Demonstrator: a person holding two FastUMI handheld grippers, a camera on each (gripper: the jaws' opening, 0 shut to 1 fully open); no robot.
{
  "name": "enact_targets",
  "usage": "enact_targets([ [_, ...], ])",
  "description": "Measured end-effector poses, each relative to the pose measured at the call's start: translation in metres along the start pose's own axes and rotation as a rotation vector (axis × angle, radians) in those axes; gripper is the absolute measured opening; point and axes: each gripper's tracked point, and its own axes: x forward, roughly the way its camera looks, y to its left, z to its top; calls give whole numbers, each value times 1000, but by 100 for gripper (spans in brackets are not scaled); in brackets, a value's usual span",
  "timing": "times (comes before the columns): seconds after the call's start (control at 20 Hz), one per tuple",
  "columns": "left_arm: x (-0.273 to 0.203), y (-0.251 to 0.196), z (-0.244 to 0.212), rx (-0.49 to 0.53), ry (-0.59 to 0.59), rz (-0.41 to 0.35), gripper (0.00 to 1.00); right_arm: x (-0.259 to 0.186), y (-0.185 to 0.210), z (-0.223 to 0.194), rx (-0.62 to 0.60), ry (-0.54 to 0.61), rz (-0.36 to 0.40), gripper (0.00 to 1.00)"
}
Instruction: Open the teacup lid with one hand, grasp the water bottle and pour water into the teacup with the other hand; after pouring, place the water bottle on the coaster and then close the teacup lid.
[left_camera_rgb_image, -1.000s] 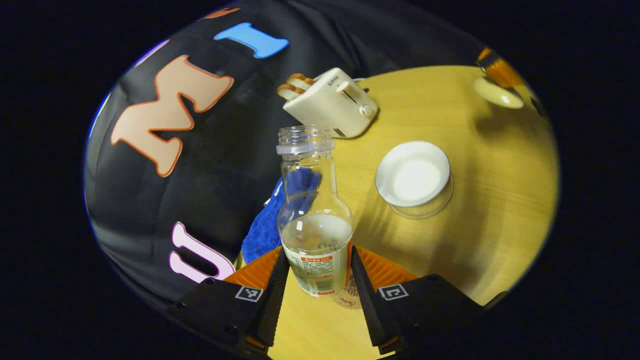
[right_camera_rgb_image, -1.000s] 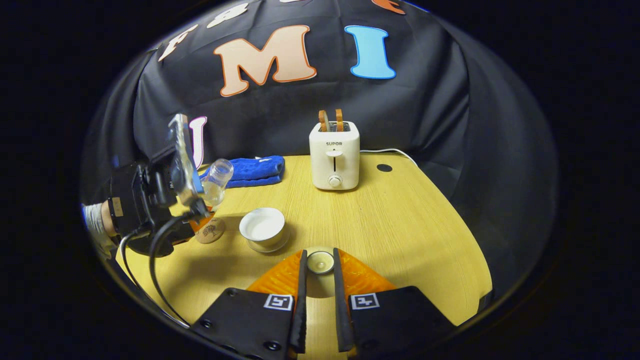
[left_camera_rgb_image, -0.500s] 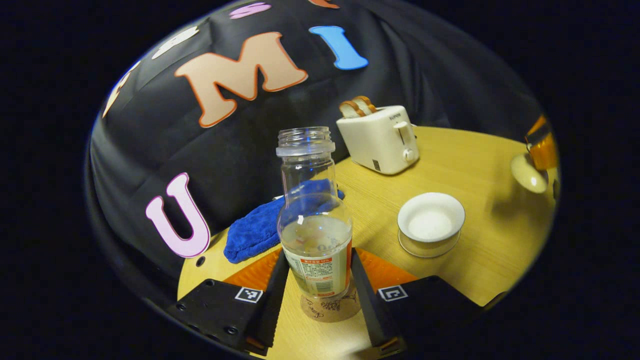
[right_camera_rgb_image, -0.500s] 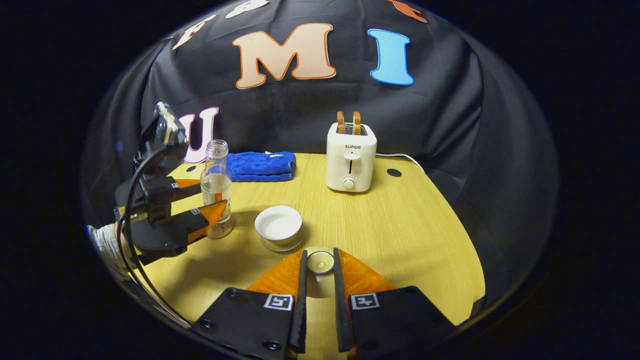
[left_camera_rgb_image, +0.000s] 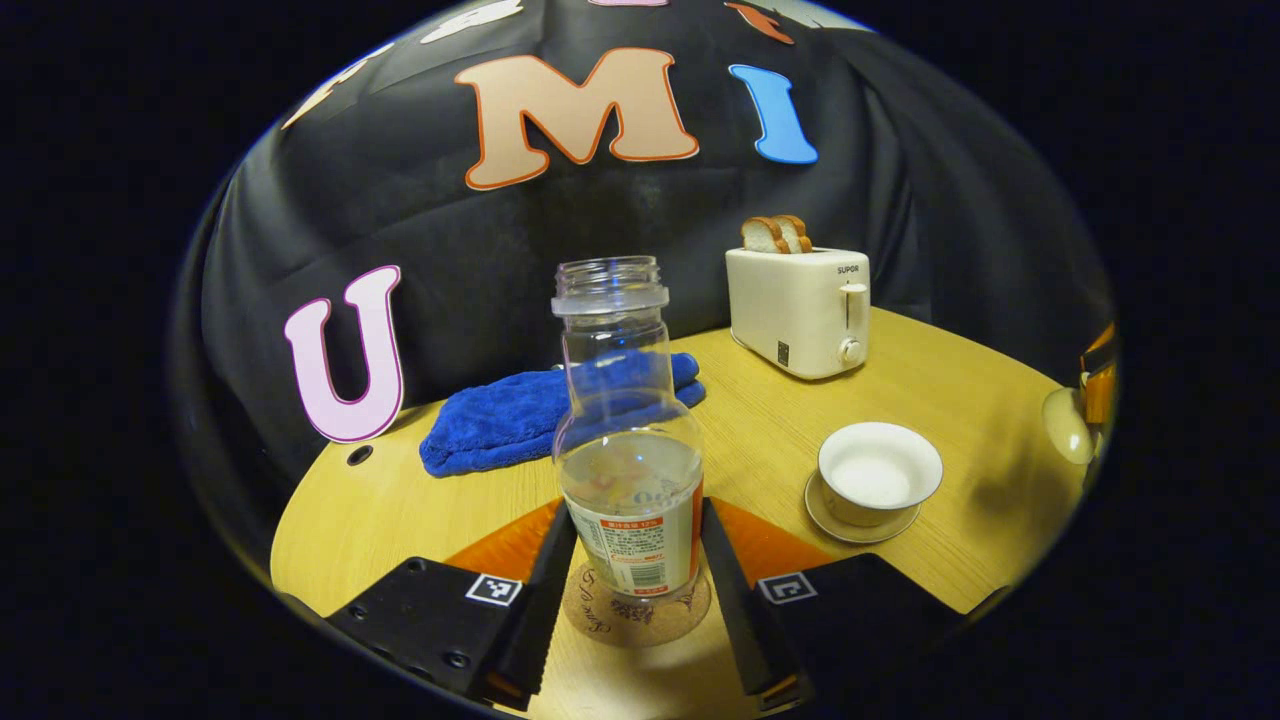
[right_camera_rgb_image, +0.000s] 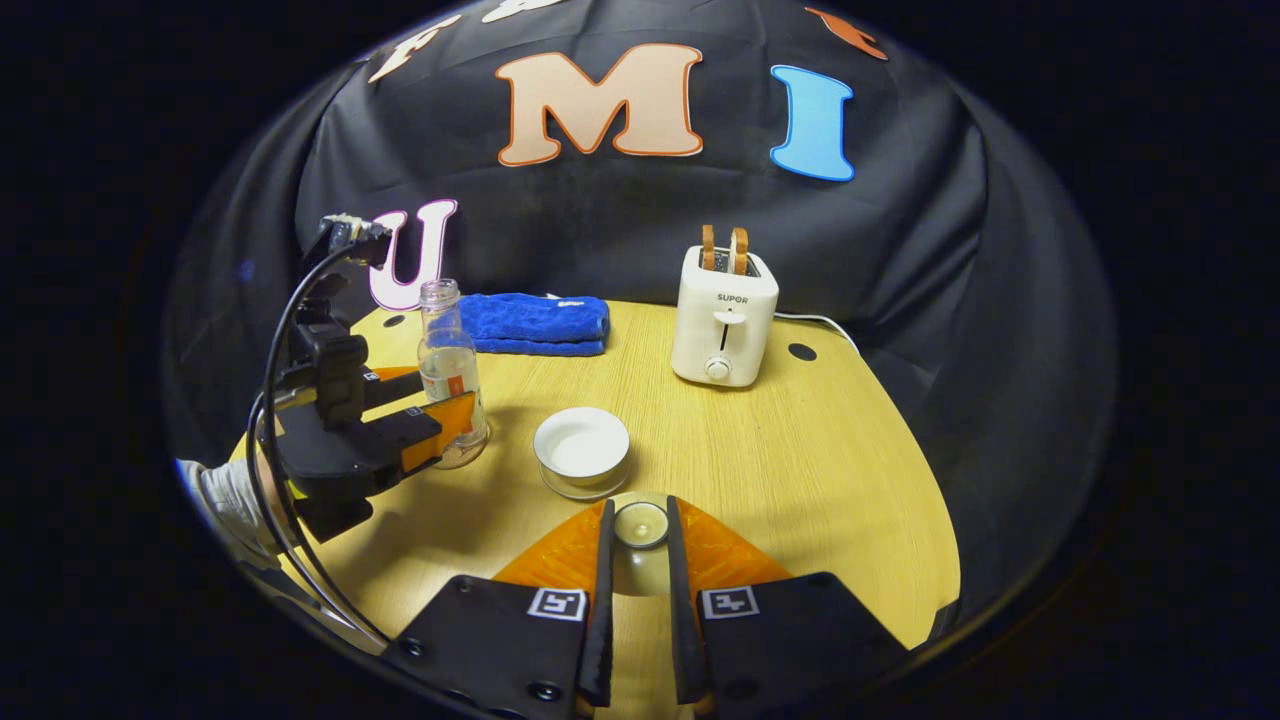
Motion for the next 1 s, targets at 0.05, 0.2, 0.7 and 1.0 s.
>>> enact_targets([
  [0.05,0,1,0,-3,2,4,71,0,2,1,1,-1,3,25],
  [0.2,0,8,-2,-18,-4,15,71,0,5,5,-3,-7,6,28],
  [0.7,-6,16,-13,-40,22,41,75,3,9,8,2,-11,19,28],
  [1.0,-11,14,-16,-52,33,33,86,6,16,13,3,-21,34,28],
])
